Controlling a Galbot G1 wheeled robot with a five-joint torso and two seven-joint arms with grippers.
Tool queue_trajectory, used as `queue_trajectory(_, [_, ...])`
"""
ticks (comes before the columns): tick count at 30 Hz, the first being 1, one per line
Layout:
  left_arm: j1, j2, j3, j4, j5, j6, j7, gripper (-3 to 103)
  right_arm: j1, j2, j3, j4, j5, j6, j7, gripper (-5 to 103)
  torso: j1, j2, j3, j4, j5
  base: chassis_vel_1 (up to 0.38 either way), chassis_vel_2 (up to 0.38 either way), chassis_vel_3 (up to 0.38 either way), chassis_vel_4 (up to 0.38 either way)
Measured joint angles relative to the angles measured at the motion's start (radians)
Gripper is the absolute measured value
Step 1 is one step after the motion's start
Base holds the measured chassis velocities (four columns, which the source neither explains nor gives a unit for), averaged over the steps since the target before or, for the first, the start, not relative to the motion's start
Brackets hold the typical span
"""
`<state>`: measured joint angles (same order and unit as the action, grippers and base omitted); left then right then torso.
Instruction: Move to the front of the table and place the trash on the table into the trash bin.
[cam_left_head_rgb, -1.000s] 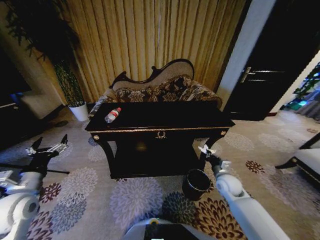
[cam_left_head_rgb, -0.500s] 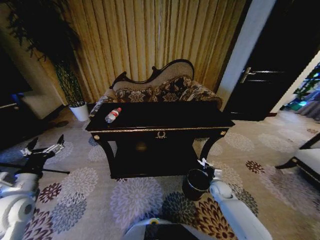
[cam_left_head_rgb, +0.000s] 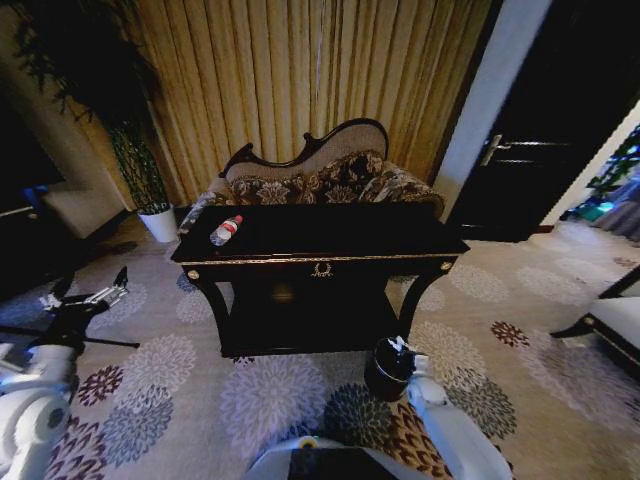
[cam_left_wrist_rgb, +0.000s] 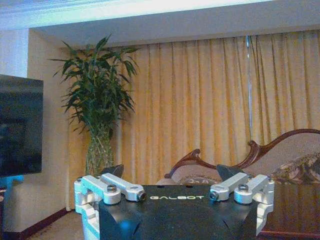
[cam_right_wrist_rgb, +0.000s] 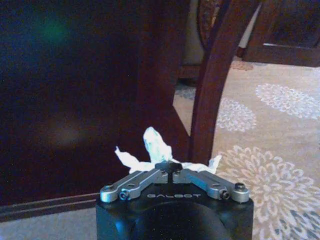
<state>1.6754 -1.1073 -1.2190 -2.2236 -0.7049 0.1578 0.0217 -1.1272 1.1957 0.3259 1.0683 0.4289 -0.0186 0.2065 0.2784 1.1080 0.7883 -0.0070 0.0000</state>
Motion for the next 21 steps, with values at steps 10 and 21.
queue_trajectory(10, [0.006, -0.006, -0.004, -0.003, 0.000, 0.000, 0.000, 100, 0.013, 0.027, -0.005, -0.028, -0.036, 0.001, -0.002, 28, 0.000, 0.000, 0.000, -0.0001, -0.0001, 0.000, 0.000, 0.000, 0.000])
queue_trajectory(21, [0.006, -0.007, -0.005, -0.009, -0.002, 0.000, 0.000, 100, 0.014, 0.030, 0.001, -0.024, -0.041, 0.001, 0.001, 71, 0.000, 0.000, 0.000, -0.0002, -0.0001, 0.000, 0.000, 0.000, 0.000])
